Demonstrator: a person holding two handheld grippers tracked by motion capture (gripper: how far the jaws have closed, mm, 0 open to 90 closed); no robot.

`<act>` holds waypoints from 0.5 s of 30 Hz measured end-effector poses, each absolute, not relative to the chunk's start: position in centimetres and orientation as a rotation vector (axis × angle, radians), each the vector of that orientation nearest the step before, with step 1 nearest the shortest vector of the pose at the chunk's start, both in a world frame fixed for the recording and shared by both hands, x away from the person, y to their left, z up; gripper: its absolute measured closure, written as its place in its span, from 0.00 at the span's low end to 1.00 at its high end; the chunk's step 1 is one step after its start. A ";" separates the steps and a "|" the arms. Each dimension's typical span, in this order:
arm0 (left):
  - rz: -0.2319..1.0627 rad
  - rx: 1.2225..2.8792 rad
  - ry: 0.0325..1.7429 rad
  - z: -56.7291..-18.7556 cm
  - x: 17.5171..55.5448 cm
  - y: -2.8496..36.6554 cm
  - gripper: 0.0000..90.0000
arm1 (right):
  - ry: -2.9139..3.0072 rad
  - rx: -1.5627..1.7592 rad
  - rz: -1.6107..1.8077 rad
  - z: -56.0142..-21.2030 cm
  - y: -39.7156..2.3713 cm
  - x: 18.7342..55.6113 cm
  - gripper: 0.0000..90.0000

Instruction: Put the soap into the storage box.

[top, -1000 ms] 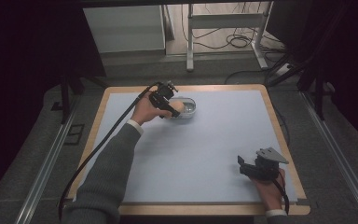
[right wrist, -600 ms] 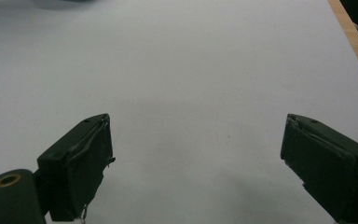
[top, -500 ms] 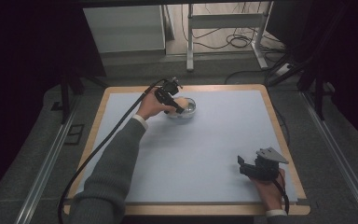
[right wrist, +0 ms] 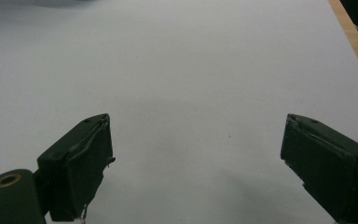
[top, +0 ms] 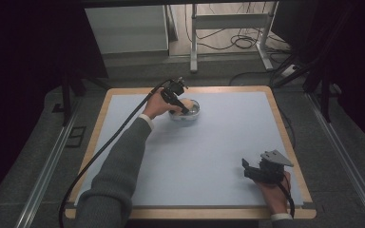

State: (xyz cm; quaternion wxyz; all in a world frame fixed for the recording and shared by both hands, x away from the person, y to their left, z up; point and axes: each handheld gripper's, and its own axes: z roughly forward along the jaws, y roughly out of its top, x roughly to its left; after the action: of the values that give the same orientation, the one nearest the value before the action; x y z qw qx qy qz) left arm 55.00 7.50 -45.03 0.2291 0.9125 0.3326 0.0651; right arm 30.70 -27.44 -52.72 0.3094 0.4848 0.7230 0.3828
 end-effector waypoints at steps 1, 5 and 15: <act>0.176 2.509 0.920 -45.2 55.1 7.4 0.36 | 1.910 1.281 1.011 -52.7 -27.4 30.7 0.10; 0.179 2.503 0.933 -45.8 55.2 7.1 0.36 | 1.913 1.286 1.012 -52.7 -27.5 30.7 0.10; 0.163 2.459 0.918 -45.6 54.5 6.9 0.27 | 1.914 1.286 1.012 -52.7 -27.4 30.7 0.10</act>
State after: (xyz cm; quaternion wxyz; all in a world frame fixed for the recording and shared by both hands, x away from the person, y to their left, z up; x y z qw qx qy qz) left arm 54.54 6.85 -45.64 0.2530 0.9046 0.3378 0.0600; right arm 30.71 -27.43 -52.72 0.3065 0.4862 0.7235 0.3824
